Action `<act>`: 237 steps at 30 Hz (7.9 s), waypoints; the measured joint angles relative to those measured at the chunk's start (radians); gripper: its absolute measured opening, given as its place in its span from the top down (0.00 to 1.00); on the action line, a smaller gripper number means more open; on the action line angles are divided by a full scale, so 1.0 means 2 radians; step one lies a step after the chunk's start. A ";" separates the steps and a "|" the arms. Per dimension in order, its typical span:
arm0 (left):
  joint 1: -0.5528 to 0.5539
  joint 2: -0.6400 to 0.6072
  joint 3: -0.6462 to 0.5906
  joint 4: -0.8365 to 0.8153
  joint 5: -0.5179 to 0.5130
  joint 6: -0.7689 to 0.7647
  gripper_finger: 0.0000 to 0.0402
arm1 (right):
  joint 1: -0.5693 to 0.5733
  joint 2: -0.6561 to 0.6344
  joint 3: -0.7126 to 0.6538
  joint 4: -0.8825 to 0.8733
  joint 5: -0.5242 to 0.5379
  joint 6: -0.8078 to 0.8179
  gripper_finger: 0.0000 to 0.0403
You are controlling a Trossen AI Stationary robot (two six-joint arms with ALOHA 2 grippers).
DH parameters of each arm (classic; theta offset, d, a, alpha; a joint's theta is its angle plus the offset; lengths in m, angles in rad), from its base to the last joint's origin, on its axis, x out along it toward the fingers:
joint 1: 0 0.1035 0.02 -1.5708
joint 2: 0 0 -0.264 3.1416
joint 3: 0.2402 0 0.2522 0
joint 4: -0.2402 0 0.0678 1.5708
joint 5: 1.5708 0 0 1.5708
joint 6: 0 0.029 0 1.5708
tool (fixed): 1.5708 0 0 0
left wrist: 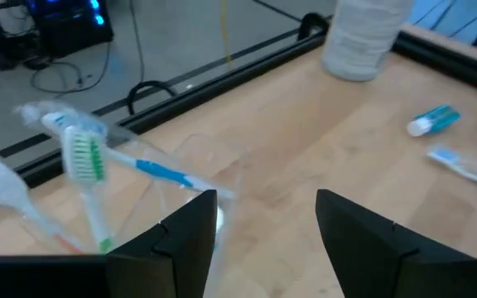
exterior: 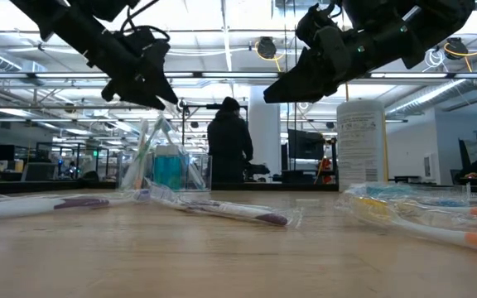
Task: Pick & Place toothbrushing station
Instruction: Put the blue toothbrush into the transparent organizer
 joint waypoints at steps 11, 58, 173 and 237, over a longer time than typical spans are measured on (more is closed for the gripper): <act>-0.031 -0.001 0.000 0.018 0.061 -0.001 0.47 | 0.000 0.000 0.000 -0.053 0.000 -0.004 0.61; -0.043 0.005 0.000 0.017 0.089 -0.003 0.47 | 0.000 0.000 0.000 -0.427 0.102 0.295 0.61; -0.050 0.209 0.001 0.429 0.190 0.118 0.48 | -0.025 0.056 0.000 0.220 -0.040 0.154 1.00; -0.009 0.201 0.001 0.382 0.030 0.124 0.97 | -0.030 0.057 0.000 0.113 0.026 0.131 0.73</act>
